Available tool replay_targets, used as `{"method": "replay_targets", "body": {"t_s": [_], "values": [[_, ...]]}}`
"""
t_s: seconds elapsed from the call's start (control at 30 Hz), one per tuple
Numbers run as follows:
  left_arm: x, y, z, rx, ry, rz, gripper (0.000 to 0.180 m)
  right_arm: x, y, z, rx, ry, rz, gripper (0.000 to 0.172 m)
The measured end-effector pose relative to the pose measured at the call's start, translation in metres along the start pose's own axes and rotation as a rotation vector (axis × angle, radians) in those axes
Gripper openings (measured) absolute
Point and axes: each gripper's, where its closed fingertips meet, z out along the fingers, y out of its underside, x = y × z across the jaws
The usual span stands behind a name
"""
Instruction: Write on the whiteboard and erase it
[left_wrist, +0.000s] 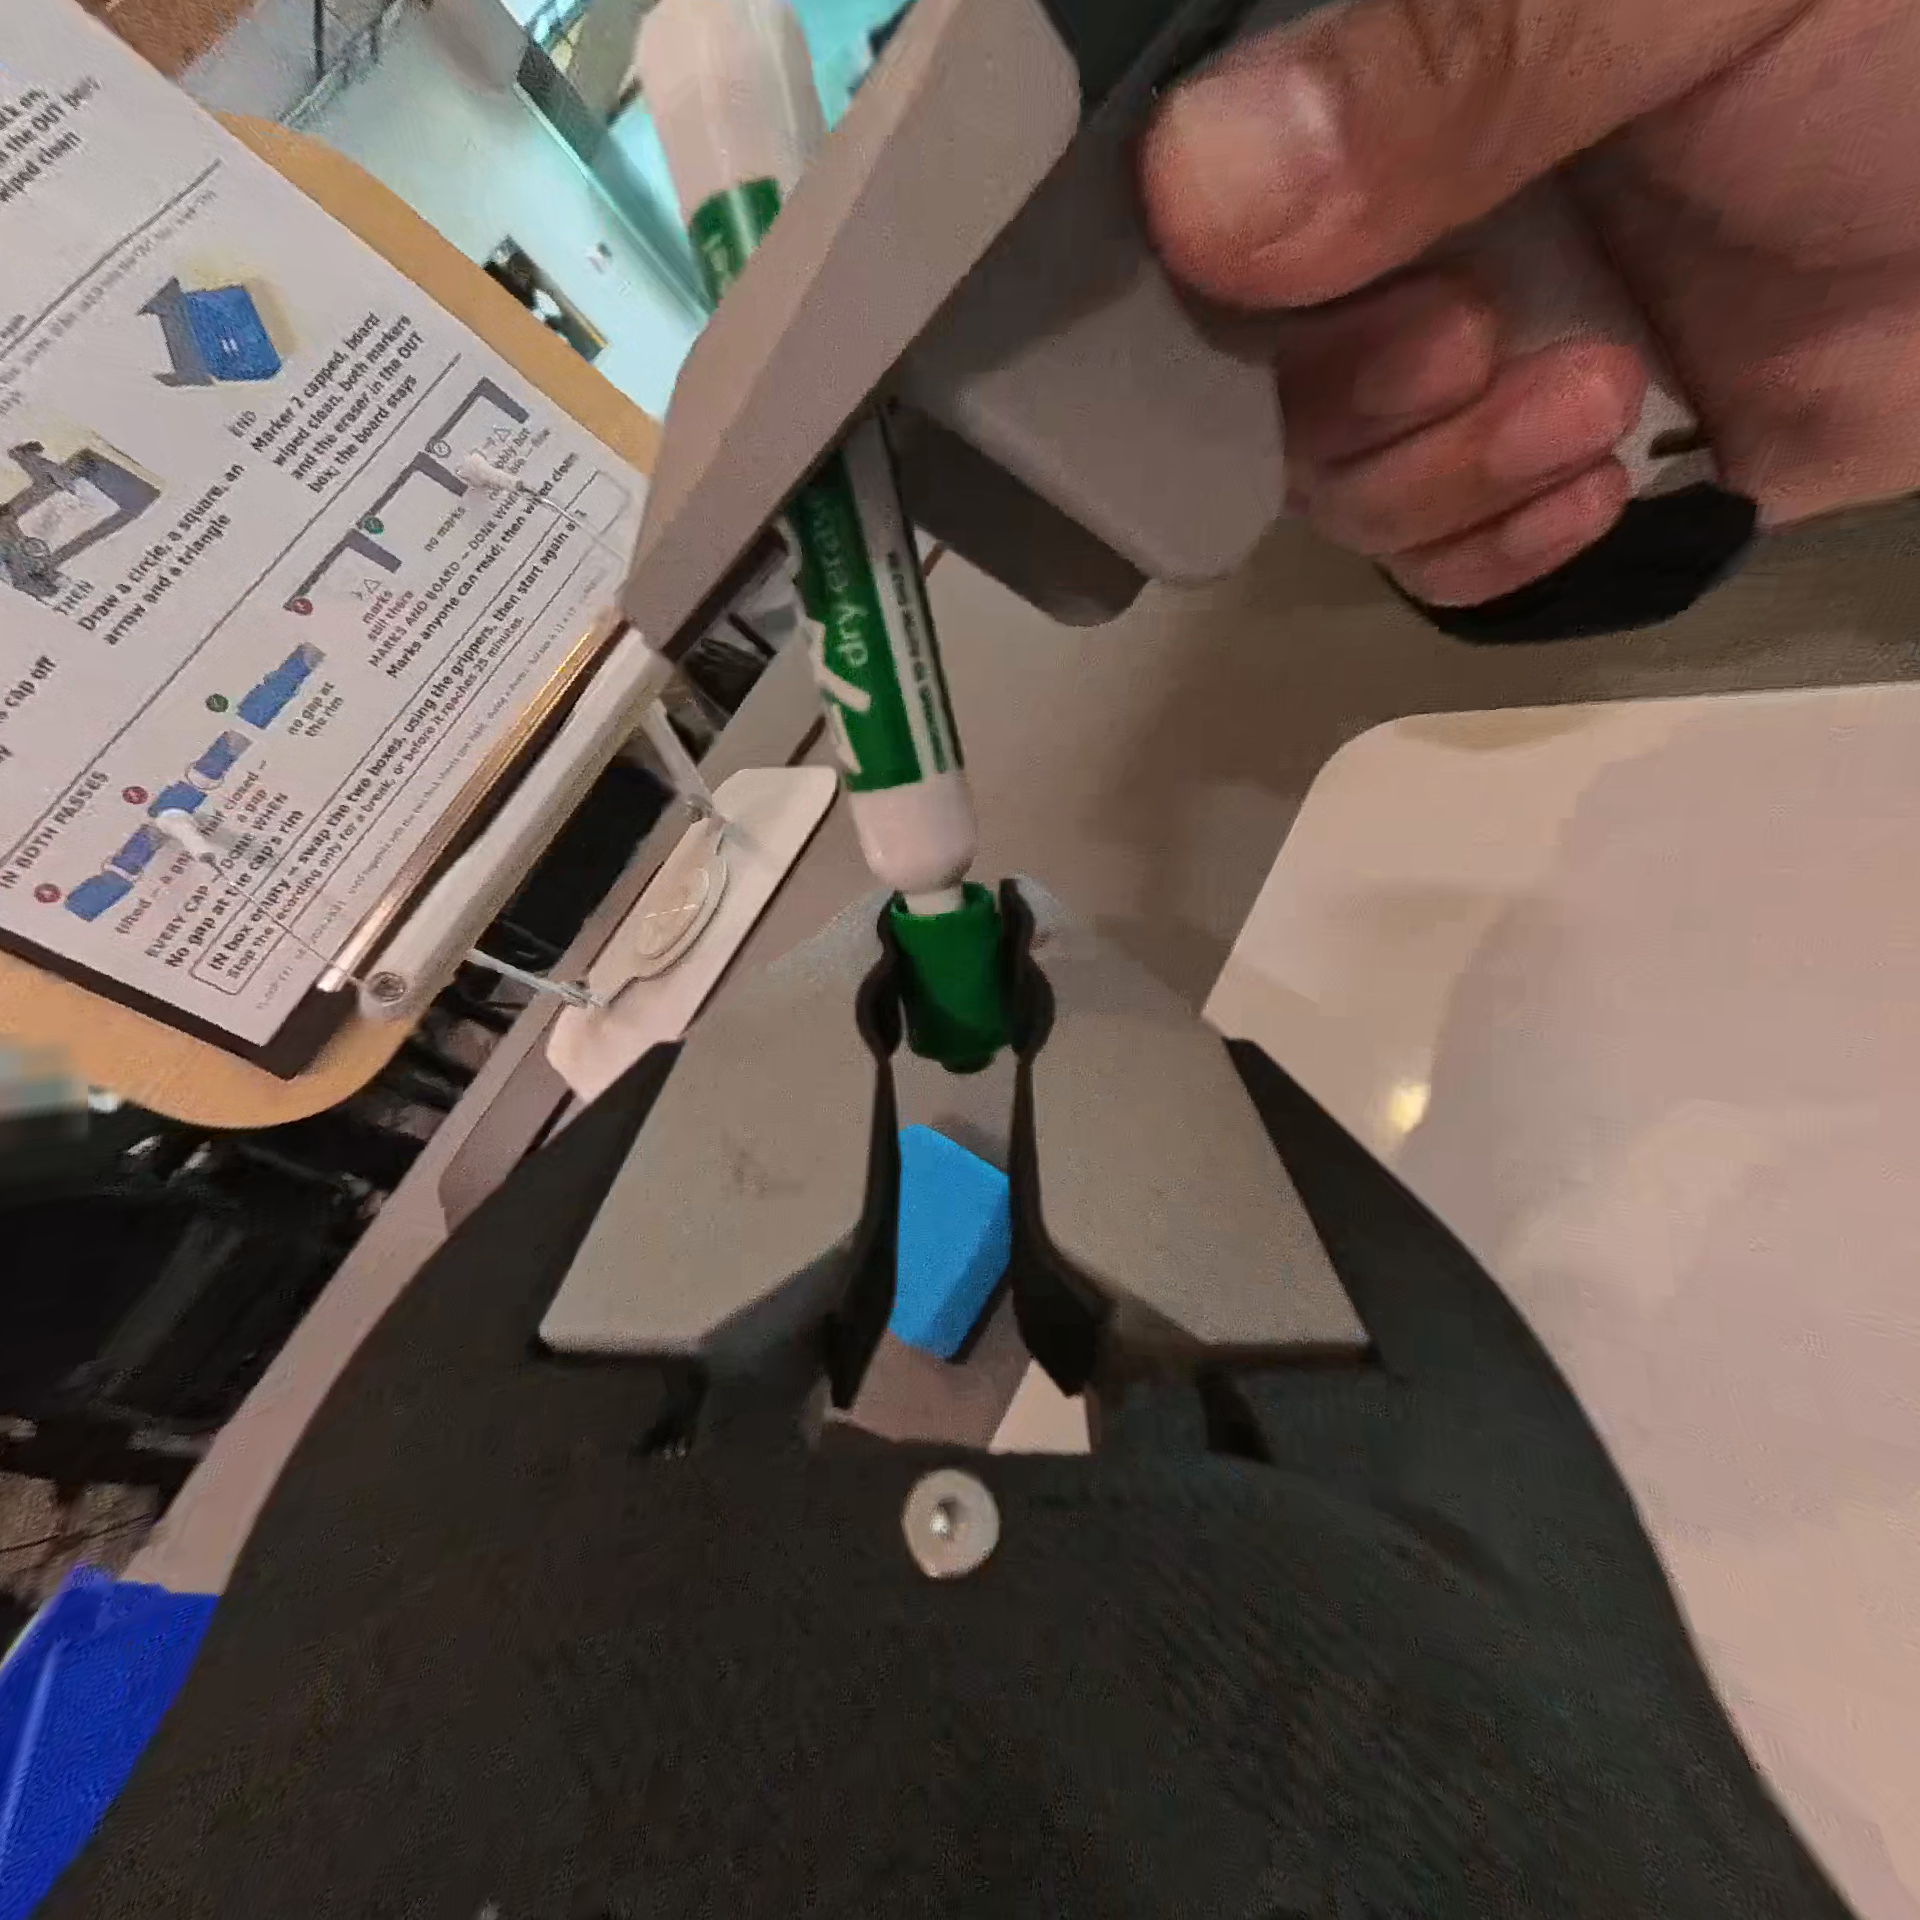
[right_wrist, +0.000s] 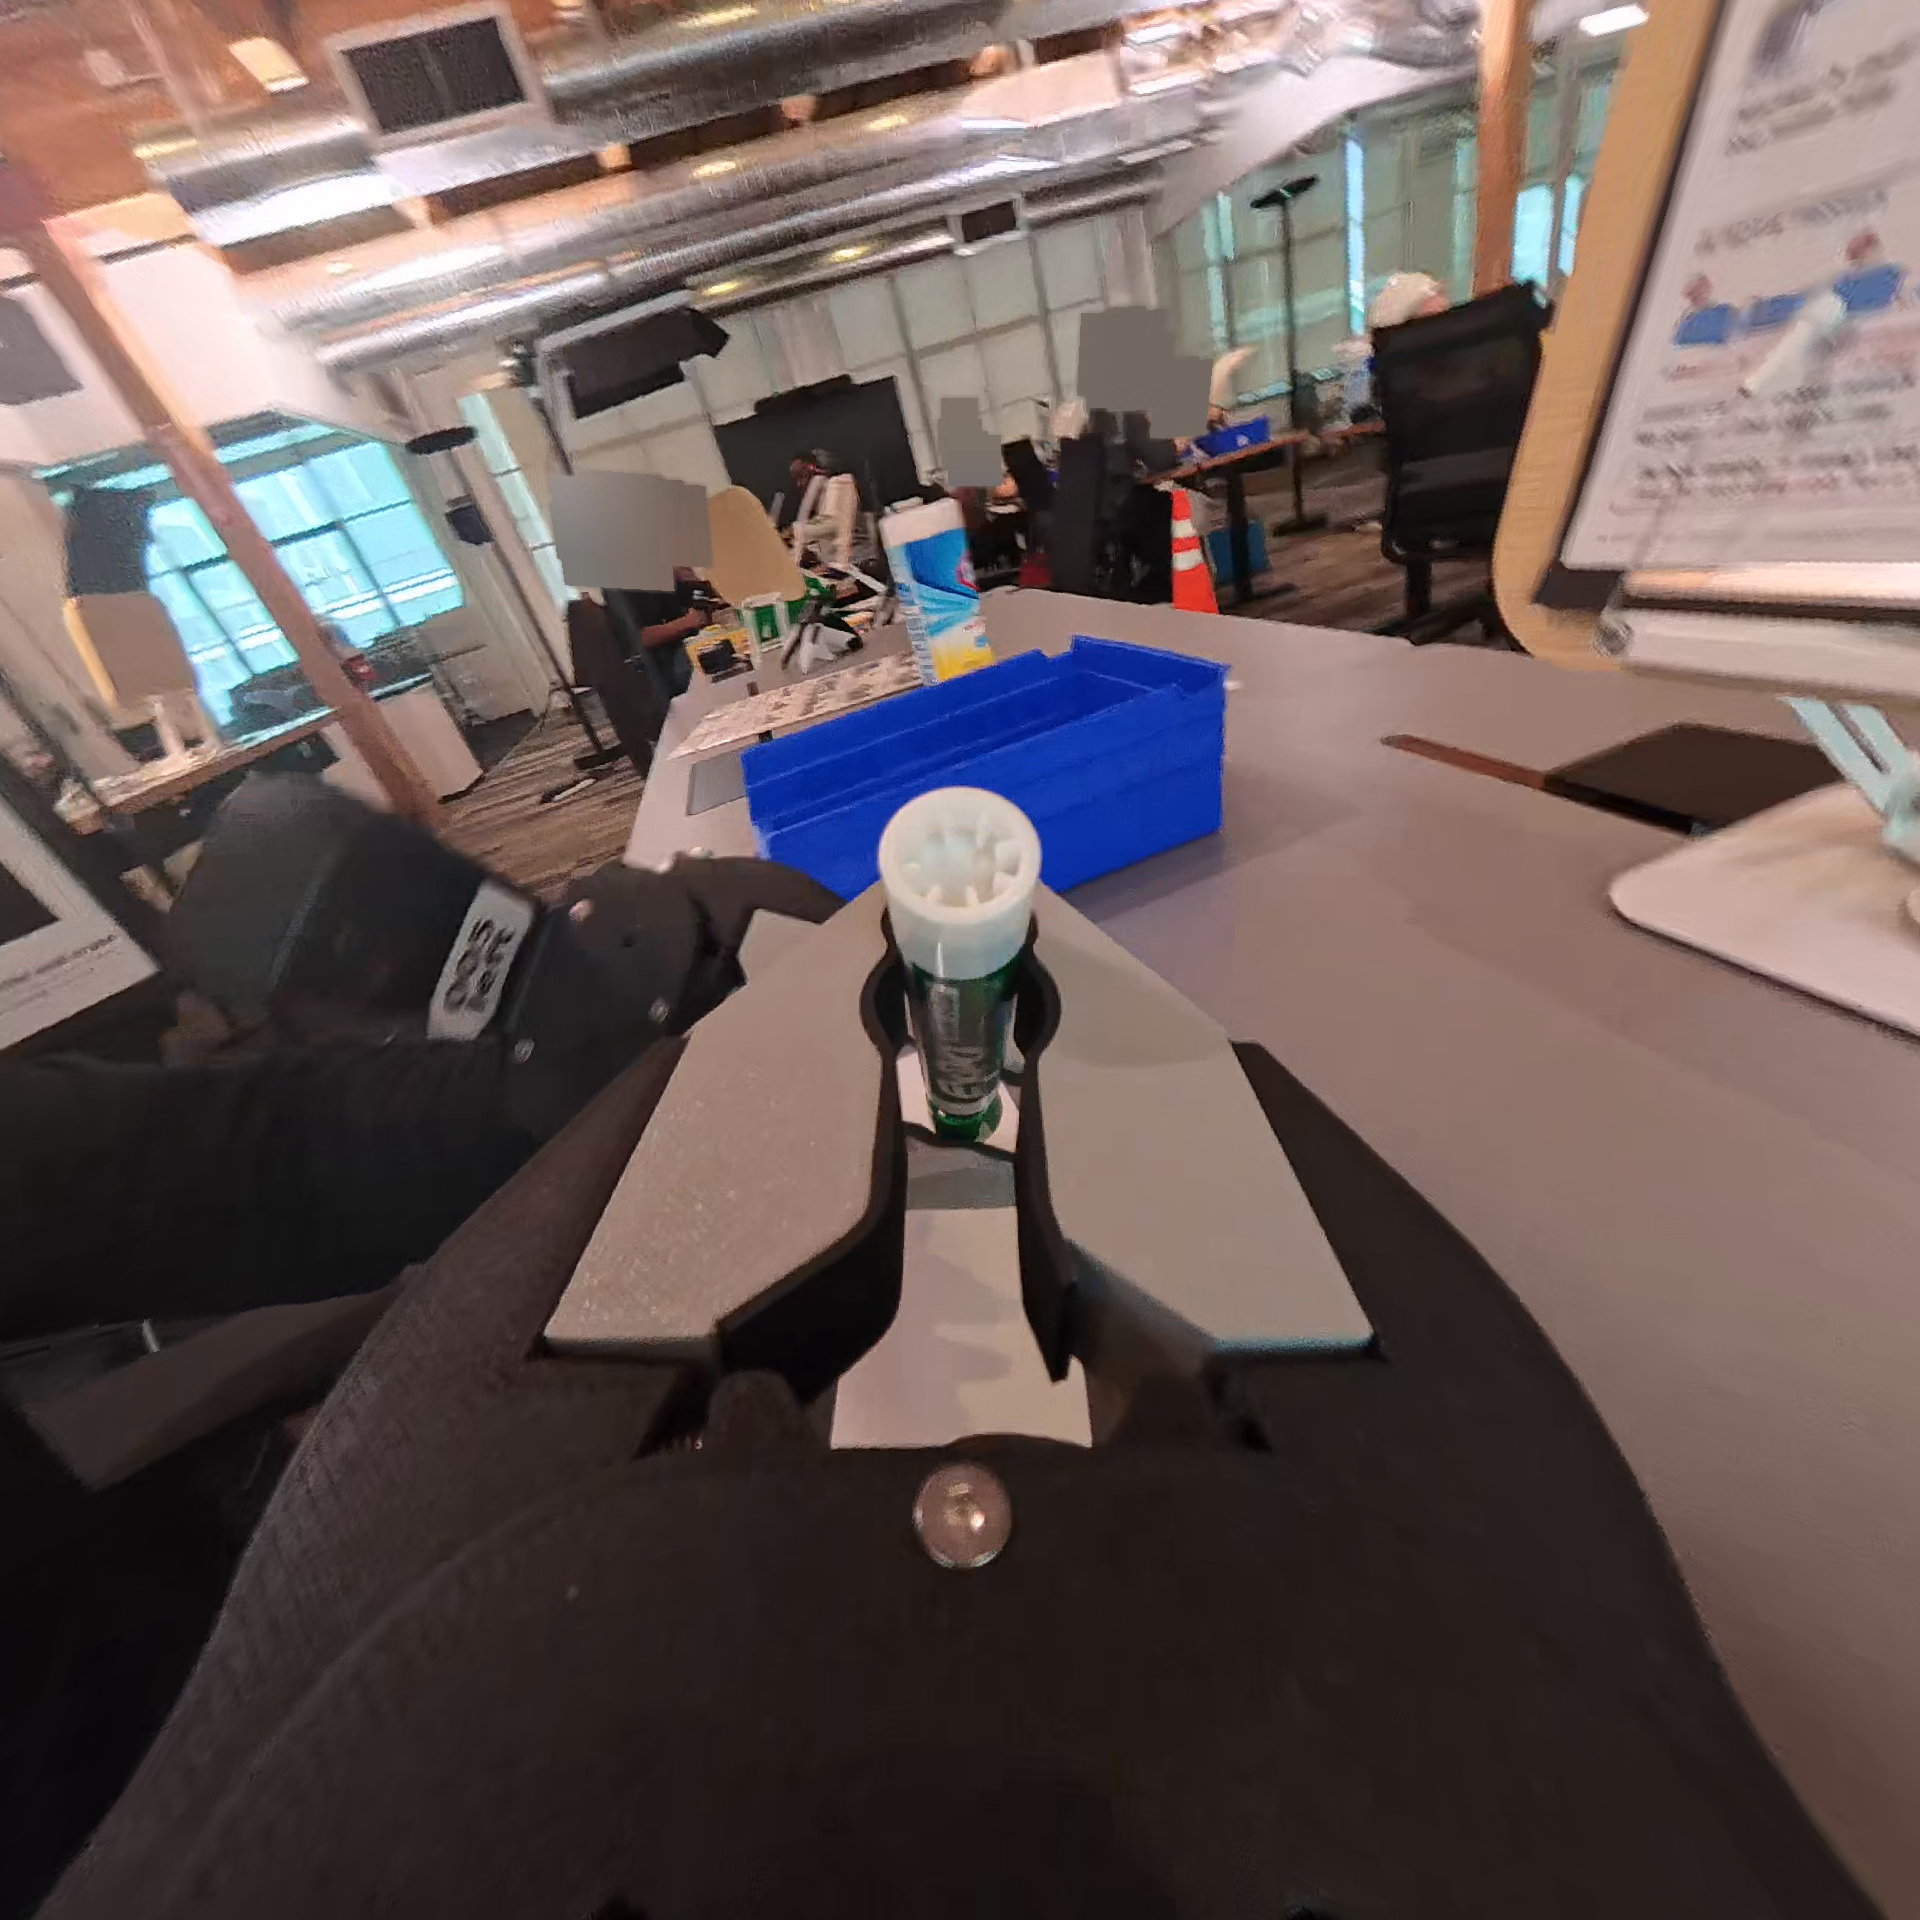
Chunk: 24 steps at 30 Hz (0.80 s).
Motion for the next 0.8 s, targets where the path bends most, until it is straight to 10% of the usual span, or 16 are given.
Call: {"method": "replay_targets", "body": {"t_s": [0.2,0.4,0.53,0.7,0.8], "values": [[0.033,-0.065,-0.064,0.354,0.752,-0.577,0.014,-0.068,-0.022,-0.024,0.100,-0.459,-0.070,0.014],[0.046,-0.063,-0.095,0.373,1.225,-0.848,0.014,-0.085,-0.007,-0.017,0.049,-0.534,-0.133,0.015],[0.030,-0.044,-0.055,0.293,0.853,-0.717,0.014,-0.044,-0.007,-0.009,0.019,-0.285,-0.097,0.015],[0.003,-0.001,-0.008,0.073,0.148,-0.107,0.015,0.003,0.007,0.001,-0.008,-0.087,0.127,0.016],[0.009,-0.005,-0.010,0.078,0.164,-0.078,0.014,-0.010,0.003,-0.003,-0.003,-0.181,0.091,0.017]]}}
